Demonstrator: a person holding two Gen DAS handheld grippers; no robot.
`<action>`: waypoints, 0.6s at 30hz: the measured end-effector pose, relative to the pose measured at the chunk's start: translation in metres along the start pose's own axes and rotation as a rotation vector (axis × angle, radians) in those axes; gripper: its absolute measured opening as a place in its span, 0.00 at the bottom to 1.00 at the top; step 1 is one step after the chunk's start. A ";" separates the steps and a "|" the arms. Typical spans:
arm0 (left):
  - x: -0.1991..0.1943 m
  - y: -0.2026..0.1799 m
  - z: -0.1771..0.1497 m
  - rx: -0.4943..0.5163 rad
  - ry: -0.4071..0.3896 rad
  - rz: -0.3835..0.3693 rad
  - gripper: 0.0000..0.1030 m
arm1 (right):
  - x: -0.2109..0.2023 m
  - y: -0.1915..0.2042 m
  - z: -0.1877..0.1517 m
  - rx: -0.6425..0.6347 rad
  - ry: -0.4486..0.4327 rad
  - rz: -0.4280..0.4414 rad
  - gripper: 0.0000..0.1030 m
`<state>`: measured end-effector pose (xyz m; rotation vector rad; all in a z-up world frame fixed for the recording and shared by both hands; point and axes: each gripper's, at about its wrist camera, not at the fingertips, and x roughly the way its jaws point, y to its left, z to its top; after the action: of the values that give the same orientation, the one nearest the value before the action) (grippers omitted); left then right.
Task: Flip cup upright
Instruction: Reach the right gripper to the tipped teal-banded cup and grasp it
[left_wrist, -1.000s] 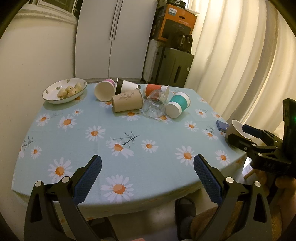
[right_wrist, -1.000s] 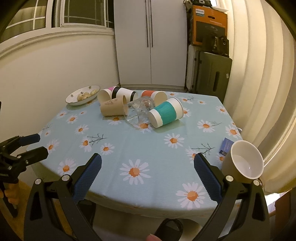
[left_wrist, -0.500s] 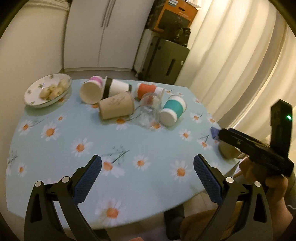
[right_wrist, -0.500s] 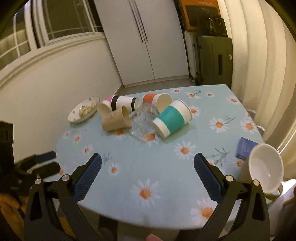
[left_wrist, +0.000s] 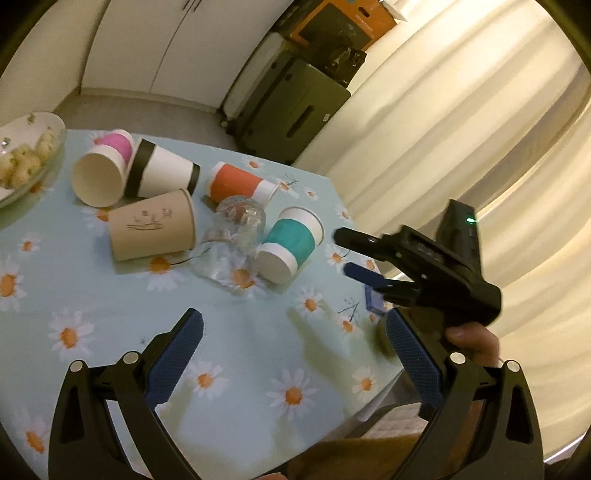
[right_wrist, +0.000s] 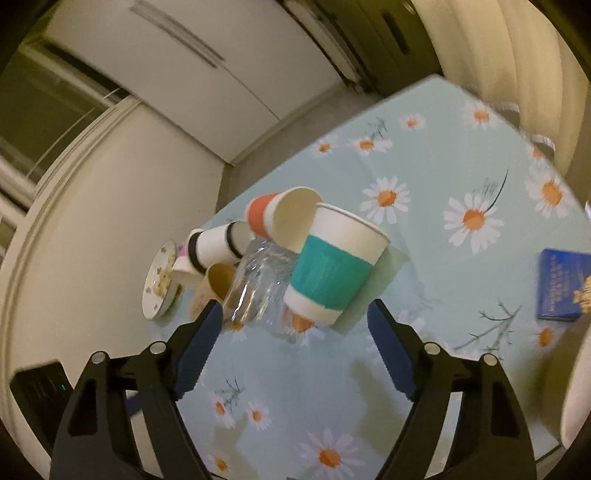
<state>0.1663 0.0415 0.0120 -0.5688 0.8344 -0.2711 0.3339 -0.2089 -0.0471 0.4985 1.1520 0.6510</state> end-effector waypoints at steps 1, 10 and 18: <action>0.005 0.002 0.003 -0.011 0.010 -0.007 0.93 | 0.003 -0.003 0.003 0.012 0.006 0.000 0.75; 0.032 0.008 0.016 -0.031 0.058 -0.023 0.93 | 0.032 -0.022 0.019 0.115 0.064 -0.048 0.73; 0.045 0.016 0.018 -0.060 0.077 -0.031 0.93 | 0.049 -0.035 0.021 0.181 0.098 -0.050 0.66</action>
<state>0.2096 0.0416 -0.0154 -0.6309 0.9112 -0.2989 0.3738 -0.2006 -0.0960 0.5951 1.3191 0.5352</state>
